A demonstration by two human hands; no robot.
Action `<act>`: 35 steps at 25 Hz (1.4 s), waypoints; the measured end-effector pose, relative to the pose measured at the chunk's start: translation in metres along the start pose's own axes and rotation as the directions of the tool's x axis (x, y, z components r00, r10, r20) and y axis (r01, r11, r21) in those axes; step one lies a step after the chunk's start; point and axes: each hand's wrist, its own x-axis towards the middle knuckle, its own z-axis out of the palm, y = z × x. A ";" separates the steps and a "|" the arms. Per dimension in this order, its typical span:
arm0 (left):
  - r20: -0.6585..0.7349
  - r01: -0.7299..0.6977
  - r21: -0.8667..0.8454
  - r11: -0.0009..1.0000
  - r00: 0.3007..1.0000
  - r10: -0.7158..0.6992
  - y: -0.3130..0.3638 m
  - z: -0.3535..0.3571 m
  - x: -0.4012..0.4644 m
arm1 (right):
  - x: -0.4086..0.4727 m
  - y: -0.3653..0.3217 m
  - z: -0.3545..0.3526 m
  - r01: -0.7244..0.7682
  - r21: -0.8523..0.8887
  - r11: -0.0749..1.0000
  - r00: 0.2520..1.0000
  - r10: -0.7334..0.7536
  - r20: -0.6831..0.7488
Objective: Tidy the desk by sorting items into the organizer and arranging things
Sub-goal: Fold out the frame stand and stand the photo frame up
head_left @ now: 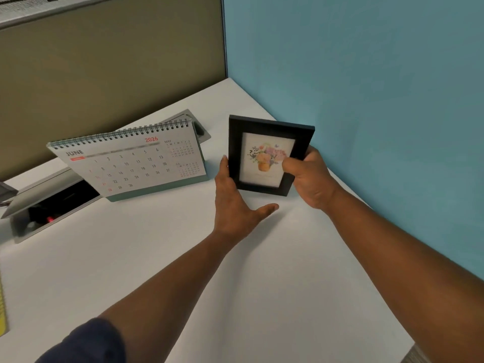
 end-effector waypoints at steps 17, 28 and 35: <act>-0.155 0.049 0.290 0.956 0.988 -0.004 -0.012 0.045 0.062 | 0.066 0.019 -0.011 -0.014 0.091 0.996 0.995 0.022 -0.095; -0.181 0.075 0.331 0.940 0.983 -0.015 -0.014 0.049 0.062 | 0.069 0.023 -0.013 -0.063 0.070 0.995 0.994 0.069 -0.083; -0.220 0.106 0.341 0.934 0.975 -0.030 -0.015 0.050 0.060 | 0.064 0.039 -0.009 -0.087 0.095 0.992 0.987 0.099 -0.128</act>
